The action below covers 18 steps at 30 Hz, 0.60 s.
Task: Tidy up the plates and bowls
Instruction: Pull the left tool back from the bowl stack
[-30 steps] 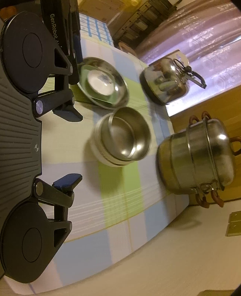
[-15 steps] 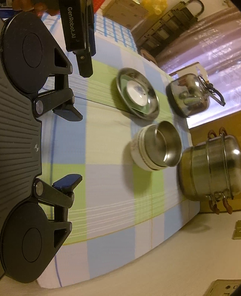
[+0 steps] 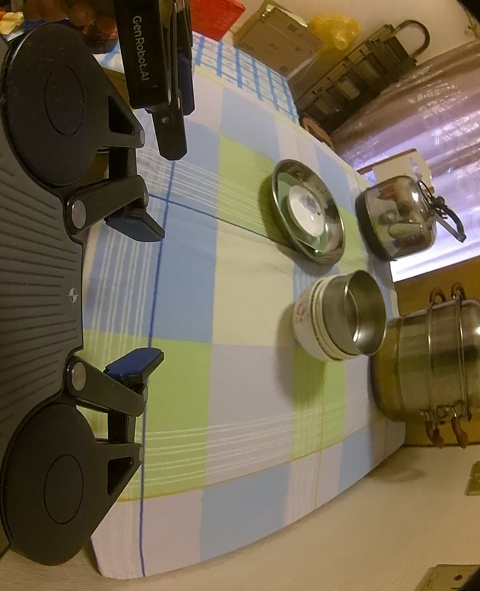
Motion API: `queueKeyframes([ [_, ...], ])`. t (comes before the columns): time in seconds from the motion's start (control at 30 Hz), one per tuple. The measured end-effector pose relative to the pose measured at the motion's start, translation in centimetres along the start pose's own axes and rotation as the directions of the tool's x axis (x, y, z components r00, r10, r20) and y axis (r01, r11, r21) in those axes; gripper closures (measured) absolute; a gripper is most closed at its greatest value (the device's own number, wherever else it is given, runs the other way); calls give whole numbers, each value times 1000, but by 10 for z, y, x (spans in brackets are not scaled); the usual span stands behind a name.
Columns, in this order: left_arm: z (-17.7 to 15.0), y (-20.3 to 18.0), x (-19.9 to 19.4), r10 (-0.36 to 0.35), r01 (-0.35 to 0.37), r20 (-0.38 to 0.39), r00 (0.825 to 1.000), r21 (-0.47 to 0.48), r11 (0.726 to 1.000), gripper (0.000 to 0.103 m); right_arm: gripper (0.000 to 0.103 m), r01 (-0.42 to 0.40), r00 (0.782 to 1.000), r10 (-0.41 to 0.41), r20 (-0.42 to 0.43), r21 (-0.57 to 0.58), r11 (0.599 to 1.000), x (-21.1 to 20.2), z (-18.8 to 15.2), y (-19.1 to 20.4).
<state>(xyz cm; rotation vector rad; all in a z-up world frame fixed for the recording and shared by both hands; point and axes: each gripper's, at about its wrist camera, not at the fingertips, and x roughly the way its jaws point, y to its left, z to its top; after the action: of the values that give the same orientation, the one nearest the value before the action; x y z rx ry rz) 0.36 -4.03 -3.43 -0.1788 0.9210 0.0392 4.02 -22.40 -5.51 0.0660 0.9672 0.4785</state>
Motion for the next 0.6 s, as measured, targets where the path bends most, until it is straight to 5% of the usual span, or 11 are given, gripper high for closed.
queueKeyframes([
  [0.6,25,6,25,-32,33,-14,999,35,999,45,39,26,1000,-26,-7,33,999,16,14,-6],
])
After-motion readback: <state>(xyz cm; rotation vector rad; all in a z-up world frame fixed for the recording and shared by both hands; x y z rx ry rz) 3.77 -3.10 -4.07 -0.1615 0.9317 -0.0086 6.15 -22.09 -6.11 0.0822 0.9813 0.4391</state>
